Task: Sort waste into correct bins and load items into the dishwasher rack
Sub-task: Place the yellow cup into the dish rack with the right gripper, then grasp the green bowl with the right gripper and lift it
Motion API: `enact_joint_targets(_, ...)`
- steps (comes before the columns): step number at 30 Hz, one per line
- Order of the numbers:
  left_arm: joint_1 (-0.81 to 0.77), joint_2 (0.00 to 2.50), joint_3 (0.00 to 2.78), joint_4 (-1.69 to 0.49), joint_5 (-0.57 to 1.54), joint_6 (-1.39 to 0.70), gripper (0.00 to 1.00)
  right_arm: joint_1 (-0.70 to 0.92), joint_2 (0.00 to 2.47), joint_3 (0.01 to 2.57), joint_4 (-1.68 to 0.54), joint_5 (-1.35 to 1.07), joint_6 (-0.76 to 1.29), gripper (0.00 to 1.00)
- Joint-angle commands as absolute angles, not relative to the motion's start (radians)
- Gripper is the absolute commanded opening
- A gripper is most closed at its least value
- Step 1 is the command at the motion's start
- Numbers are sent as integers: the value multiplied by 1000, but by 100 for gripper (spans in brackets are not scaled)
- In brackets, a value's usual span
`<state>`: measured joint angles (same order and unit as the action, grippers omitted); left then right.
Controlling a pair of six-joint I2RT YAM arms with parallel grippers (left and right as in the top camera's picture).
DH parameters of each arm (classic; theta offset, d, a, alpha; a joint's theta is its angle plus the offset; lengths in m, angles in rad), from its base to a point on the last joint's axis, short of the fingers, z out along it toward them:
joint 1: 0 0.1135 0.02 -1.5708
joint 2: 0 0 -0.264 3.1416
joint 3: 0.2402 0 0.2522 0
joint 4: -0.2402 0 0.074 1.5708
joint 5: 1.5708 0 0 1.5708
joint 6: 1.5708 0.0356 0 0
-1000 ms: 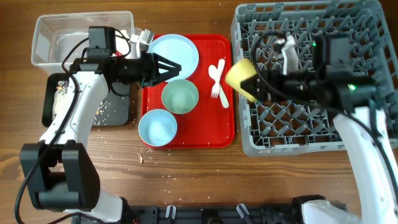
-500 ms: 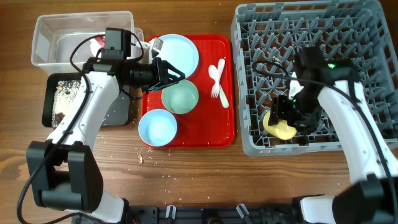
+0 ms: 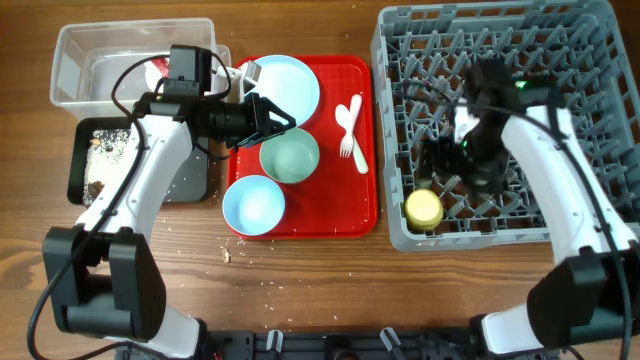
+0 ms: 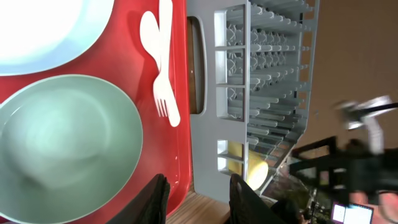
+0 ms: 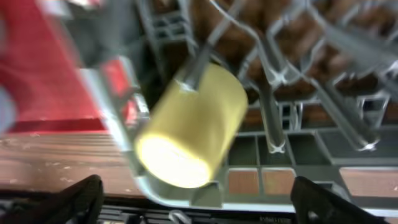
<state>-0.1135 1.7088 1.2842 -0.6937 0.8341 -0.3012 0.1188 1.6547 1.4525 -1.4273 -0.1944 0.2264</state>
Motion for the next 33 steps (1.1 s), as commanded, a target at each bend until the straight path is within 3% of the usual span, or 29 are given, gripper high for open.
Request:
enact_joint_targets(1,-116,1692,1285,-700,785,-292,33,147,1655,1611,-1397,-318,175,93)
enact_joint_targets(6,-74,1661,1285,-723,690,-291,25,336,1692,1628,-1122,-355,292,85)
enact_joint_targets(9,-15,1588,1285,-778,583,-273,27,431,1768,1628,-1013,-331,371,81)
enact_joint_targets(11,30,1505,1285,-846,421,-182,41,498,1882,1628,-920,-330,416,75)
enact_joint_targets(14,42,1473,1285,-911,199,-183,50,542,2017,1628,-846,-327,457,64)
enact_joint_targets(17,42,1475,1285,-934,157,-183,64,553,2118,1628,-826,-326,459,56)
enact_joint_targets(18,42,1475,1285,-935,158,-183,86,553,2146,1628,-825,-326,460,49)
enact_joint_targets(19,42,1475,1285,-935,158,-183,100,553,2161,1628,-823,-324,459,42)
enact_joint_targets(21,42,1475,1285,-936,158,-183,100,553,2177,1628,-822,-286,461,29)
enact_joint_targets(23,42,1475,1285,-936,158,-183,100,553,2177,1628,-823,-266,463,6)
enact_joint_targets(28,42,1475,1285,-936,159,-183,100,533,2102,1658,-891,-267,449,4)
enact_joint_targets(33,42,1475,1285,-936,159,-183,100,401,1764,1683,-948,-64,450,4)
